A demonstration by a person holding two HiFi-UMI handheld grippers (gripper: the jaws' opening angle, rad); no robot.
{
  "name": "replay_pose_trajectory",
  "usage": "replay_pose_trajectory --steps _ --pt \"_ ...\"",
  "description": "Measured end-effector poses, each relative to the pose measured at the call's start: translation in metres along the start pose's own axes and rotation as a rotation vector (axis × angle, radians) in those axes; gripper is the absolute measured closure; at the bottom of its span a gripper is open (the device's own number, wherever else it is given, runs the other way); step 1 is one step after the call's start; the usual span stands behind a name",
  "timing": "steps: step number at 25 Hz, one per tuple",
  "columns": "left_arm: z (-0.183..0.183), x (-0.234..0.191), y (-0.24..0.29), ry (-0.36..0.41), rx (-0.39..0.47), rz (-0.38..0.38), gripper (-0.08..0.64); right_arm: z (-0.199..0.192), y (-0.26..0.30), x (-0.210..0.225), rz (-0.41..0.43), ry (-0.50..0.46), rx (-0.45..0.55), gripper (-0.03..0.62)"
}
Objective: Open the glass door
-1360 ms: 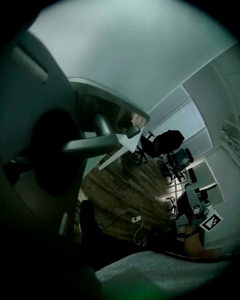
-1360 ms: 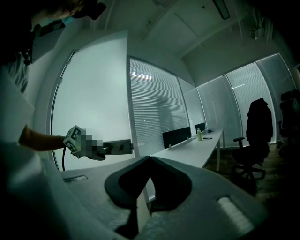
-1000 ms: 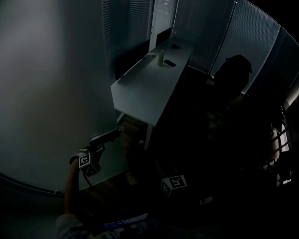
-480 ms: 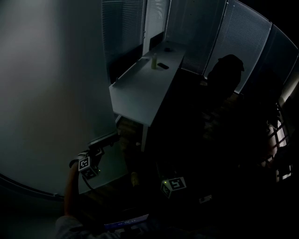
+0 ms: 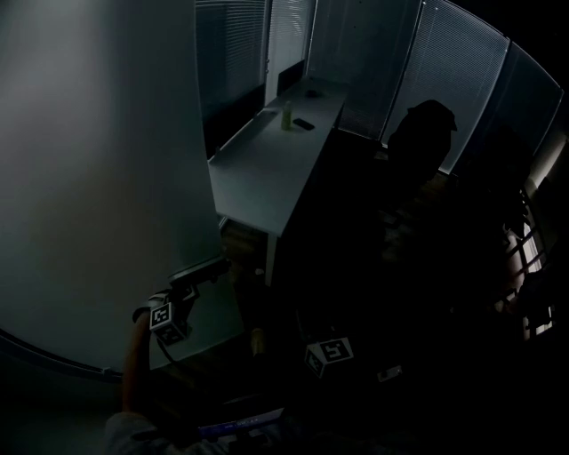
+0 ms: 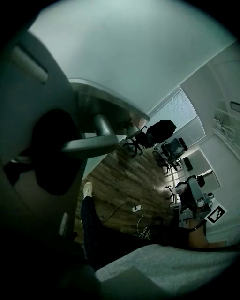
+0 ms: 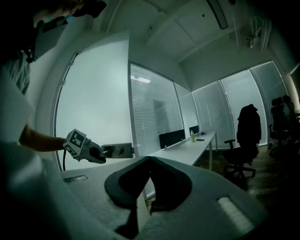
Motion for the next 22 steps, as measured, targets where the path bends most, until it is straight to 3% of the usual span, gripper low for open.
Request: replay_pose_trajectory --steps 22 --pt "0.008 0.026 -0.018 0.028 0.025 -0.052 0.558 -0.005 -0.045 -0.018 -0.042 -0.008 -0.015 0.589"
Point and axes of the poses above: the fingertips, and each gripper's own axes: y forward along the fingers, x to its right, z out of its top, the point moved 9 cm from there along -y, backward along the fingers
